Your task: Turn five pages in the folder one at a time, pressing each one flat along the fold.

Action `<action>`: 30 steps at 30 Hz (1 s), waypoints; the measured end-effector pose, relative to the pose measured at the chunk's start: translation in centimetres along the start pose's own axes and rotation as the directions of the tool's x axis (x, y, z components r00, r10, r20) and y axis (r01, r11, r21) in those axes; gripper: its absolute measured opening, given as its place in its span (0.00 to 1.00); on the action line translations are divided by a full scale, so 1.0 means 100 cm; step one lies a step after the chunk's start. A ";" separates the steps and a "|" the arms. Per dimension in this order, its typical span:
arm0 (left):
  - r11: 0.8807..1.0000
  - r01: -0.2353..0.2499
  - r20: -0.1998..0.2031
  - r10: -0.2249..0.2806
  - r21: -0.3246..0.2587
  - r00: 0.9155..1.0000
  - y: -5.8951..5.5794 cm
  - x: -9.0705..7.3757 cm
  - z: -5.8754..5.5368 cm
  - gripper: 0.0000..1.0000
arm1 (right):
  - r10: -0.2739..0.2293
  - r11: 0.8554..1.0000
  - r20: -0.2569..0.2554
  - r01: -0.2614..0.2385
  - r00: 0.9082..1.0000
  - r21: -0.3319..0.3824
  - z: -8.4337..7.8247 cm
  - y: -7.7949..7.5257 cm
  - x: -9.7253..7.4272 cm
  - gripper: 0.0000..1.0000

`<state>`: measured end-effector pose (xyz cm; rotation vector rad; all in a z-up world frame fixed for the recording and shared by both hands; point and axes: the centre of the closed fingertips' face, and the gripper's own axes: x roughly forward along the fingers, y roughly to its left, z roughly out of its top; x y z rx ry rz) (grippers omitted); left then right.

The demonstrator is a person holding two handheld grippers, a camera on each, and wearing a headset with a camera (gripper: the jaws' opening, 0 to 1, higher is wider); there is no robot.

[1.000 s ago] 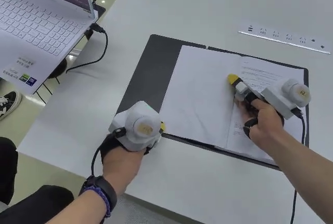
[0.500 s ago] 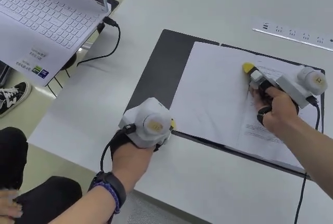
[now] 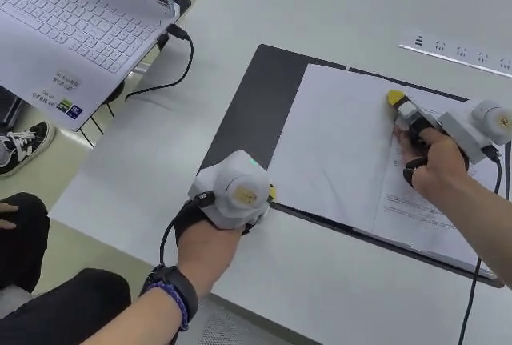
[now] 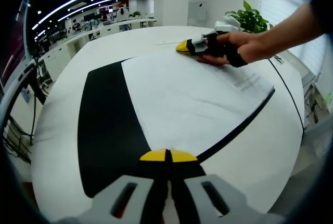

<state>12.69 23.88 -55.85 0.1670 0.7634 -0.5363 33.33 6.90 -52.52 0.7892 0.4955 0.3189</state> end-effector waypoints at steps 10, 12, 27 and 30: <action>1.000 -0.006 0.005 0.006 -0.012 1.000 0.000 0.000 -0.001 0.00 | 0.002 1.000 -0.004 -0.002 1.000 0.001 -0.002 -0.005 -0.001 0.00; 1.000 -0.006 0.007 0.007 -0.018 1.000 0.000 0.000 0.000 0.00 | 0.009 1.000 -0.009 -0.009 1.000 -0.002 -0.005 -0.003 -0.005 0.00; 0.999 -0.014 0.012 0.015 -0.038 1.000 0.000 -0.001 0.000 0.00 | 0.057 0.994 -0.061 -0.062 0.997 -0.085 -0.033 0.017 -0.044 0.00; 0.999 -0.015 0.011 0.015 -0.040 1.000 0.000 0.000 -0.001 0.00 | 0.068 0.994 -0.063 -0.073 0.996 -0.082 -0.036 0.019 -0.051 0.00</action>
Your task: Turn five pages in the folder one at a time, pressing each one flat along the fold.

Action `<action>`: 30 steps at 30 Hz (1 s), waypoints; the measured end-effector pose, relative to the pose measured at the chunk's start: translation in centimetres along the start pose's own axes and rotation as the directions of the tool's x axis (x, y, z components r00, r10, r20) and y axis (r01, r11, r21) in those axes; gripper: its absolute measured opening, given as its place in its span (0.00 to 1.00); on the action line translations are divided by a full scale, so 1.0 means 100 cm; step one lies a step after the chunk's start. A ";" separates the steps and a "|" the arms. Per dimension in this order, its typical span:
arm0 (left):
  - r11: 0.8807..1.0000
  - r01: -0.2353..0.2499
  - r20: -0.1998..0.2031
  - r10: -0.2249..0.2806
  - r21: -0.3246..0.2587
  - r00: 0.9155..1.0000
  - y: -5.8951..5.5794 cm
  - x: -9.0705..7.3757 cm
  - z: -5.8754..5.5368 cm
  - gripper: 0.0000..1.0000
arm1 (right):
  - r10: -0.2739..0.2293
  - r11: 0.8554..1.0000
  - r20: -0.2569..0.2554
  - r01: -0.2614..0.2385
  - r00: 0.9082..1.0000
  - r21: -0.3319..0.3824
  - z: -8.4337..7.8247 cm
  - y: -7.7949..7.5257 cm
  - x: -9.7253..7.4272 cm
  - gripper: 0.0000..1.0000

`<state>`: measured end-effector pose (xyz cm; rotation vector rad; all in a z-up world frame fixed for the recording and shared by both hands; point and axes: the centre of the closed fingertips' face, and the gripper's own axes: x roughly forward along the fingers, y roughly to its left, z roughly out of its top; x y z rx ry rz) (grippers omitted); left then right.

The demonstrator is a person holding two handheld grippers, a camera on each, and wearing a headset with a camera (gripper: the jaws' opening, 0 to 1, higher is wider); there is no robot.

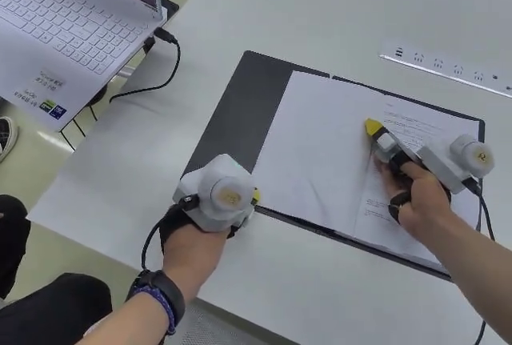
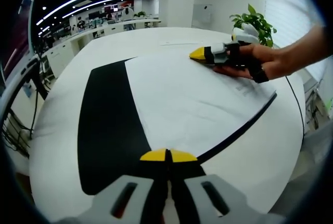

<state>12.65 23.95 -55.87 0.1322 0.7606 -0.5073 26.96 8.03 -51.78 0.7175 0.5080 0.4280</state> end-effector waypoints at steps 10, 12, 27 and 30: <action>1.000 0.005 -0.001 -0.005 0.003 1.000 0.000 -0.001 0.000 0.00 | 0.033 0.999 -0.028 -0.034 0.999 -0.012 -0.012 0.003 -0.010 0.00; 1.000 0.005 -0.001 -0.005 0.006 1.000 0.000 0.000 0.000 0.00 | 0.039 0.999 -0.032 -0.039 0.999 -0.009 -0.015 0.003 -0.013 0.00; 1.000 0.008 0.003 -0.008 0.010 1.000 0.000 0.000 0.000 0.00 | 0.094 0.996 -0.069 -0.095 0.993 0.003 -0.034 0.004 -0.030 0.00; 1.000 0.008 0.004 -0.008 0.010 1.000 0.000 0.000 0.000 0.00 | 0.108 0.994 -0.082 -0.109 0.991 0.000 -0.042 0.008 -0.037 0.00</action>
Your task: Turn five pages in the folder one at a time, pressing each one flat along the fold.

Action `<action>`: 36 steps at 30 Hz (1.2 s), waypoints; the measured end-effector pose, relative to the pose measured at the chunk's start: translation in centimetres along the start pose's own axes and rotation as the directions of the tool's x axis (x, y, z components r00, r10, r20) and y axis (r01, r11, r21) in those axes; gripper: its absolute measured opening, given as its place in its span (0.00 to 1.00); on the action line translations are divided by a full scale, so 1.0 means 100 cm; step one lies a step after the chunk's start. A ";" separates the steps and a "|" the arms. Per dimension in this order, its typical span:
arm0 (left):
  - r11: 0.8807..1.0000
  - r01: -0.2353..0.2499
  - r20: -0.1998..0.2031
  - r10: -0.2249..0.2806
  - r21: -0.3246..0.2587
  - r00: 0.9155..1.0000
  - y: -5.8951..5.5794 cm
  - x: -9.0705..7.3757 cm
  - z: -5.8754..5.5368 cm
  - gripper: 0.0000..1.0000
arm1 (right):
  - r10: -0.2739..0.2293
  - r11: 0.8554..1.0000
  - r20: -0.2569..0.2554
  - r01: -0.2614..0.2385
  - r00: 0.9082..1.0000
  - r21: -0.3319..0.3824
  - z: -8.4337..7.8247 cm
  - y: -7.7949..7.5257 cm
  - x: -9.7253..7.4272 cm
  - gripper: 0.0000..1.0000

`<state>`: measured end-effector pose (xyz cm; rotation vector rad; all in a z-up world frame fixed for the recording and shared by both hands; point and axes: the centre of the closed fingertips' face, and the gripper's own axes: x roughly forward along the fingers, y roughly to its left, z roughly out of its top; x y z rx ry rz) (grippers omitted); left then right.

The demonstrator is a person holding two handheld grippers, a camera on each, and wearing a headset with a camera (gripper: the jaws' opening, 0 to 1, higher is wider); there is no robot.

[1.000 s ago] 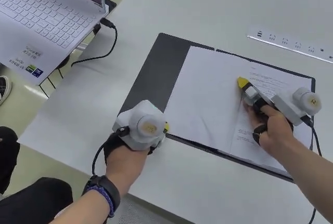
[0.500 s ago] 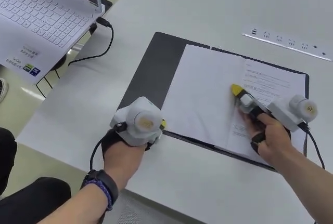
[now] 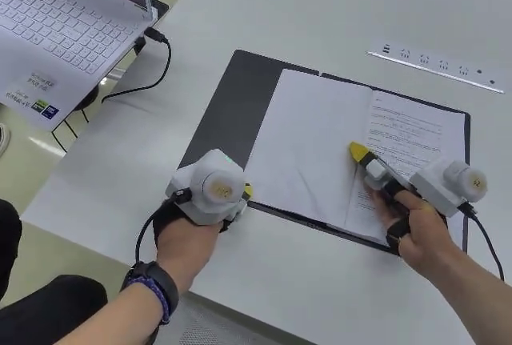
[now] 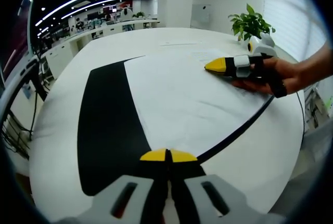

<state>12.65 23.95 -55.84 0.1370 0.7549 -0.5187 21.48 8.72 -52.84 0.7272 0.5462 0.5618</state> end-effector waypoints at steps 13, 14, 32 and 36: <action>1.000 -0.001 0.007 0.001 -0.005 1.000 0.000 0.000 0.000 0.00 | 0.027 0.999 -0.067 -0.028 0.997 -0.019 -0.027 0.009 -0.018 0.00; 1.000 -0.001 0.007 0.001 -0.005 1.000 0.000 0.000 0.000 0.00 | 0.029 0.999 -0.072 -0.030 0.997 -0.022 -0.028 0.009 -0.019 0.00; 1.000 0.000 0.008 0.000 -0.001 1.000 0.000 0.000 0.000 0.00 | 0.055 0.998 -0.132 -0.060 0.990 -0.036 -0.052 0.013 -0.034 0.00; 1.000 0.001 0.008 -0.001 -0.002 1.000 0.000 -0.001 0.000 0.00 | 0.063 0.996 -0.156 -0.071 0.986 -0.045 -0.058 0.016 -0.038 0.00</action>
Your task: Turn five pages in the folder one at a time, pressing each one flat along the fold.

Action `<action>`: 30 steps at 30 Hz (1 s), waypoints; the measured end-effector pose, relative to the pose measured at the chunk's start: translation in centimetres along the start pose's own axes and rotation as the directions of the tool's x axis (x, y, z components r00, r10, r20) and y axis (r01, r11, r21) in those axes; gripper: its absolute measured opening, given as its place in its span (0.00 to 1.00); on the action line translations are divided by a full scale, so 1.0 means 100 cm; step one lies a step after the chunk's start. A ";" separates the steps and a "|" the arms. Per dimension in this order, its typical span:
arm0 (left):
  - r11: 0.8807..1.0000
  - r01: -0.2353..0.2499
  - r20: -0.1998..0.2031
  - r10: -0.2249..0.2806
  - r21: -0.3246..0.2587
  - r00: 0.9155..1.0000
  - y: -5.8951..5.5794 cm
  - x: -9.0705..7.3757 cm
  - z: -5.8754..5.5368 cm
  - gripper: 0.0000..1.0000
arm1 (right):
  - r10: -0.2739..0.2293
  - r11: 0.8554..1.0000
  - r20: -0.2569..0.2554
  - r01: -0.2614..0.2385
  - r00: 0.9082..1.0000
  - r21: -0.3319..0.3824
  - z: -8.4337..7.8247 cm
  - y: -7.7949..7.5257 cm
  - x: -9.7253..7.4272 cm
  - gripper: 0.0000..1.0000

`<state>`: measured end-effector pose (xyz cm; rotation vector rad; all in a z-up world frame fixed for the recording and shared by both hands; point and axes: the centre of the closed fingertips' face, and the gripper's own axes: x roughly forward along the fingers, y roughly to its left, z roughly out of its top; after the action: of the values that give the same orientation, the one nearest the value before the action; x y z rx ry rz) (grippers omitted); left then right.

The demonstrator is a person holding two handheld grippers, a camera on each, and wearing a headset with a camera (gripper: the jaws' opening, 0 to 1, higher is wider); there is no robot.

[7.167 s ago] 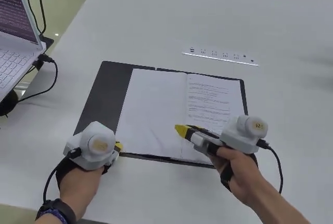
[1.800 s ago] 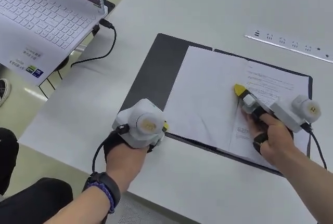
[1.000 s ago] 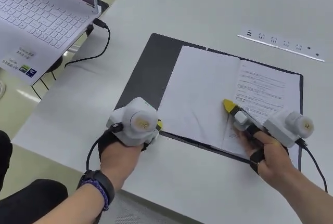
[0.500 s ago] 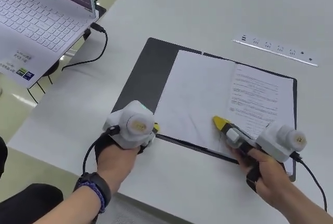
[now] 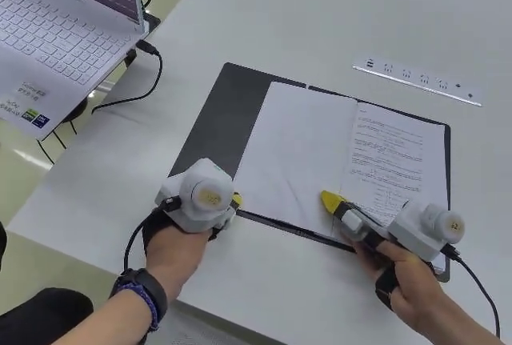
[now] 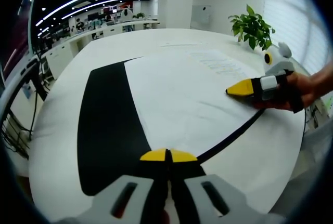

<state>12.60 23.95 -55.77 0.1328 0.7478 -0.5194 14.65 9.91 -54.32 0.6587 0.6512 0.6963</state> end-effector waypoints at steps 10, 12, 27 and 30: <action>1.000 0.003 0.001 -0.003 0.001 1.000 0.000 0.001 0.000 0.00 | 0.016 1.000 -0.026 -0.016 1.000 0.007 -0.015 0.008 -0.009 0.00; 1.000 0.002 0.002 -0.002 0.001 1.000 -0.001 0.000 0.000 0.00 | 0.019 1.000 -0.031 -0.019 0.999 0.005 -0.017 0.009 -0.010 0.00; 1.000 0.004 0.006 -0.004 -0.003 1.000 0.000 0.001 -0.001 0.00 | 0.036 0.999 -0.047 -0.035 0.998 0.016 -0.029 0.016 -0.019 0.00; 1.000 0.005 0.007 -0.005 -0.004 1.000 0.000 0.000 0.000 0.00 | 0.039 0.999 -0.057 -0.038 0.998 0.012 -0.032 0.018 -0.021 0.00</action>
<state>12.60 23.95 -55.82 0.1252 0.7427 -0.5227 10.43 10.42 -54.39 0.6651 0.6970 0.7501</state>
